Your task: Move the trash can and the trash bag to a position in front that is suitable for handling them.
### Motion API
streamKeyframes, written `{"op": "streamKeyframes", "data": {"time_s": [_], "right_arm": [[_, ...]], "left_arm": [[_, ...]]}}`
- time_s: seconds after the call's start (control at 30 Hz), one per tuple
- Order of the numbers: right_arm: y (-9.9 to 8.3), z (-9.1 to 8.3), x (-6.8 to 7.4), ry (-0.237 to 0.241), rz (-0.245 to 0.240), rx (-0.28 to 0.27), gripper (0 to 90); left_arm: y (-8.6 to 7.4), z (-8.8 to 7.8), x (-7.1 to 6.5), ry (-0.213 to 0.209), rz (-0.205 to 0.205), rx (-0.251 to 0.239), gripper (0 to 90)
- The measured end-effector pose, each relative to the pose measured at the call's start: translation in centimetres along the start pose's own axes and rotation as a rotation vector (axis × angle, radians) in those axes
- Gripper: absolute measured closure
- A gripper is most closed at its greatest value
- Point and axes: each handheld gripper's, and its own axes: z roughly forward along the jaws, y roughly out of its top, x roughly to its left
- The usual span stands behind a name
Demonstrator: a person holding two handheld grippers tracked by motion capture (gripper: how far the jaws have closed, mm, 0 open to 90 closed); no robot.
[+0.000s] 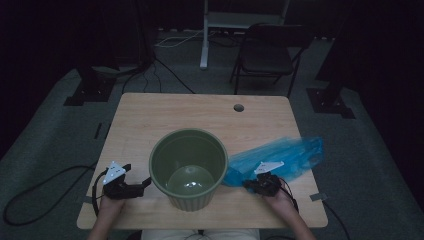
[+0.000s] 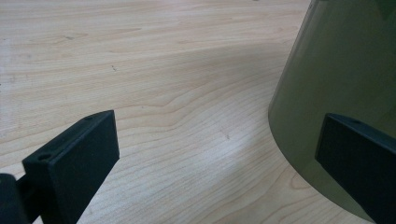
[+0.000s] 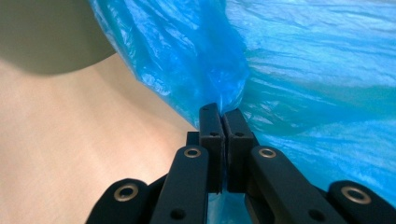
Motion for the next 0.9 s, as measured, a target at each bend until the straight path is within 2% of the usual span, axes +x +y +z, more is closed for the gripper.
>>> {"op": "streamKeyframes", "data": {"time_s": [0.1,0.27,0.33,0.37,0.4,0.47,0.5,0.53,0.57,0.6,0.67,0.77,0.8,0.83,0.87,0.9], "right_arm": [[-0.5,-0.5,0.3,0.007,-0.021,0.011,88.5],[-1.3,-1.5,-0.5,0.078,0.002,0.037,88.4],[-1.5,-1.9,-0.8,0.072,0.015,0.041,86.5],[-1.5,-2.0,-0.9,0.071,0.025,0.042,83.9],[-1.5,-2.2,-0.8,0.067,0.024,0.038,76.7],[-1.3,-2.7,-0.5,0.065,0.037,0.028,67.7],[-1.3,-2.7,-0.5,0.065,0.037,0.028,67.7],[-1.2,-3.0,-0.3,0.058,0.042,0.020,56.4],[-1.1,-3.7,-0.1,0.034,0.054,0.000,51.5],[-1.1,-4.2,-0.1,0.031,0.074,-0.012,45.7],[-1.2,-5.5,-0.1,-0.031,0.117,-0.039,42.2],[-1.8,-7.8,-0.5,-0.117,0.185,-0.113,35.9],[-2.2,-8.6,-0.8,-0.202,0.222,-0.122,31.6],[-2.6,-9.2,-1.1,-0.263,0.252,-0.133,31.8],[-3.0,-9.8,-1.6,-0.308,0.287,-0.144,31.2],[-3.0,-9.8,-1.6,-0.308,0.287,-0.144,31.2]], "left_arm": [[0.0,0.0,0.0,0.001,-0.007,-0.004,0.2],[0.0,-0.2,0.1,0.003,-0.003,-0.006,0.2],[0.0,-0.2,0.1,0.004,-0.007,-0.006,0.2],[0.0,-0.1,0.2,0.004,-0.008,-0.006,0.2],[0.0,-0.1,0.1,0.004,-0.008,-0.006,0.2],[0.0,-0.1,0.1,0.004,-0.004,-0.004,0.2],[0.0,-0.1,0.1,0.004,-0.004,-0.004,0.2],[0.0,-0.1,0.0,0.003,0.001,-0.002,0.2],[0.0,-0.1,0.0,0.002,0.001,-0.003,0.2],[0.0,-0.2,0.0,0.001,0.000,-0.003,0.2],[0.0,-0.2,0.0,0.004,-0.002,-0.006,0.2],[0.0,-0.2,0.0,0.002,0.000,-0.003,0.2],[0.0,-0.1,0.0,0.000,-0.002,-0.002,0.2],[0.0,-0.1,0.0,-0.001,-0.001,-0.001,0.2],[0.0,0.0,0.0,0.000,0.003,0.002,0.2],[0.0,0.0,0.0,0.000,0.003,0.002,0.2]]}}
